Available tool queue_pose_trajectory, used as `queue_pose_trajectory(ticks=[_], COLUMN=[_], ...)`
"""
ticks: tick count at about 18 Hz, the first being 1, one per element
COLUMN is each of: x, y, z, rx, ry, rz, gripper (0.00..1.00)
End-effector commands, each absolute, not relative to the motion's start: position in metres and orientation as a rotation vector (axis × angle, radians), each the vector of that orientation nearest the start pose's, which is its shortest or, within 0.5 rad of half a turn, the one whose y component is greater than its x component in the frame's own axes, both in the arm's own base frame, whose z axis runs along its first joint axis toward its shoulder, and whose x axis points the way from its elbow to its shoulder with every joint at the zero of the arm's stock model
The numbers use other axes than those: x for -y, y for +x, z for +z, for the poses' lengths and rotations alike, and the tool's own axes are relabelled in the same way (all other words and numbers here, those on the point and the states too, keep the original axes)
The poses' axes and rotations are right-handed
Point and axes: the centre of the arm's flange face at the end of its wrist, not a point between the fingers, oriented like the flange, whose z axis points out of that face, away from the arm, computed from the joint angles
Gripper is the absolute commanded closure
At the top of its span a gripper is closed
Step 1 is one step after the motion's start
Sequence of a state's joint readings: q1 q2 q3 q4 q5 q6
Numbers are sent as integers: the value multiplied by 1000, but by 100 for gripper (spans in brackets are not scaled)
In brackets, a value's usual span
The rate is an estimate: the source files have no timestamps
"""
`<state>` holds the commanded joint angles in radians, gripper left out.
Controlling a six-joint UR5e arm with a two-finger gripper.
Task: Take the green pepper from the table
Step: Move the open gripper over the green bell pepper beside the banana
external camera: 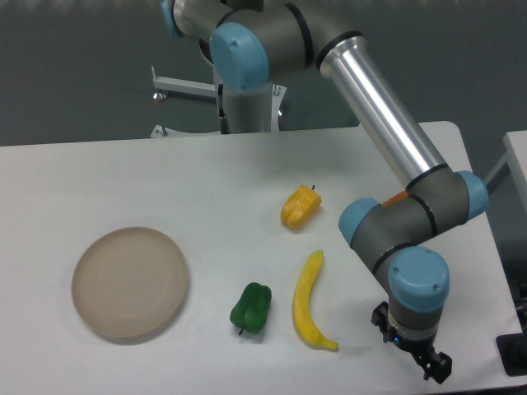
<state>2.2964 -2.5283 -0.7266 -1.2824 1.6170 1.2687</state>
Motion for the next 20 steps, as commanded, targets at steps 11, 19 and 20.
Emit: queue_pose_trajectory(ticks=[11, 19, 20], x=[-674, -689, -690], y=[-414, -332, -331], z=[334, 319, 317], rx=[-56, 197, 192], ry=[-2901, -2879, -2878], rz=[-107, -218, -217], gripper=[0, 0, 0])
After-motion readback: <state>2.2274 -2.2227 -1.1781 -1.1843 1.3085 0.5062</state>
